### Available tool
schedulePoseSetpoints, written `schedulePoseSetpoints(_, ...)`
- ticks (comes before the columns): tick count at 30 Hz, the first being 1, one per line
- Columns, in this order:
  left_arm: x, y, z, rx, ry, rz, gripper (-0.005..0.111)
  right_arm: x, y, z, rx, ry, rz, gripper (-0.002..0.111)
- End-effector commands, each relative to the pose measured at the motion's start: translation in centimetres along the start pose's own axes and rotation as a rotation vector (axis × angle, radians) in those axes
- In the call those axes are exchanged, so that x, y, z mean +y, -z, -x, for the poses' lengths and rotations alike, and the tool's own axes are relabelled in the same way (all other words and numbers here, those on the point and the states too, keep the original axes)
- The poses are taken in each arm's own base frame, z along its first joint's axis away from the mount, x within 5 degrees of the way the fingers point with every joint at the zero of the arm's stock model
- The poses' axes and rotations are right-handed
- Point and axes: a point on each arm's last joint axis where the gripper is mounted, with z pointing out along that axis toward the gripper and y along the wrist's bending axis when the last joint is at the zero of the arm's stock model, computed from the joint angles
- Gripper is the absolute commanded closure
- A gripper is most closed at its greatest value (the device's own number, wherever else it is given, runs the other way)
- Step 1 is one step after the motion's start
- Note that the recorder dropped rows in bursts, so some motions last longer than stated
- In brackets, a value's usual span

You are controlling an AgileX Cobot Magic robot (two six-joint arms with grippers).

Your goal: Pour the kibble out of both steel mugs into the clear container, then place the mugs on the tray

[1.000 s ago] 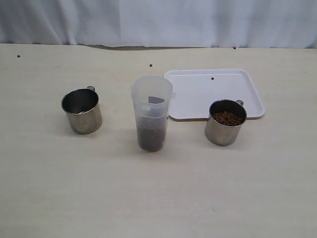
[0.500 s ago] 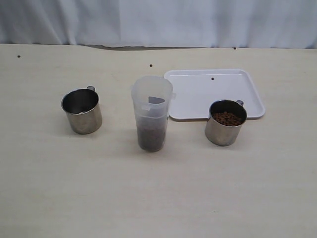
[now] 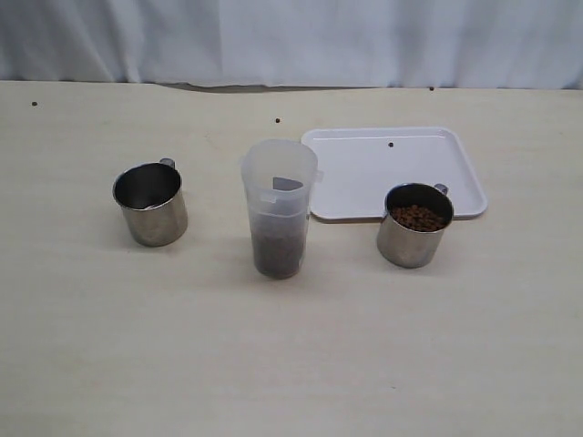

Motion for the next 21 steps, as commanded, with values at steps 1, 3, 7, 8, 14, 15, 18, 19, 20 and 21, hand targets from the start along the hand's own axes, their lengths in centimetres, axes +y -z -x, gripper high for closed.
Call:
schedulePoseSetpoints(1, -0.1, 0.0, 0.0, -0.005, 0.01, -0.009, 0.107, 0.0, 0.0, 0.0, -0.017, -0.015, 0.004, 0.103)
schedulePoseSetpoints(3, -0.1, 0.0, 0.0, -0.005, 0.01, -0.009, 0.107, 0.0, 0.0, 0.2, -0.033, -0.086, 0.008, 0.103)
schedulePoseSetpoints(7, -0.1, 0.0, 0.0, -0.005, 0.01, -0.009, 0.107, 0.0, 0.0, 0.3, -0.047, -0.107, 0.009, 0.103)
schedulePoseSetpoints(8, -0.1, 0.0, 0.0, -0.005, 0.01, -0.009, 0.107, 0.0, 0.0, 0.4, -0.052, -0.113, 0.009, 0.103)
schedulePoseSetpoints(14, -0.1, 0.0, 0.0, -0.005, 0.01, -0.009, 0.107, 0.0, 0.1, 1.1, -0.136, -0.127, 0.005, 0.103)
schedulePoseSetpoints(15, -0.1, 0.0, 0.0, -0.005, 0.01, -0.009, 0.107, -0.1, 0.1, 1.3, -0.158, -0.136, 0.005, 0.103)
schedulePoseSetpoints(18, -0.1, 0.0, 0.0, -0.005, 0.01, -0.009, 0.107, -0.1, 0.2, 1.6, -0.188, -0.136, 0.003, 0.103)
schedulePoseSetpoints(19, -0.1, 0.0, 0.0, -0.005, 0.01, -0.009, 0.107, -0.1, 0.1, 1.5, -0.174, -0.136, 0.003, 0.103)
schedulePoseSetpoints(20, -0.1, 0.0, 0.0, -0.005, 0.01, -0.009, 0.107, -0.1, -0.2, 1.3, -0.143, -0.136, 0.002, 0.103)
schedulePoseSetpoints(21, -0.1, 0.0, 0.0, -0.005, 0.01, -0.009, 0.107, -0.1, -0.5, 1.1, -0.115, -0.134, 0.0, 0.103)
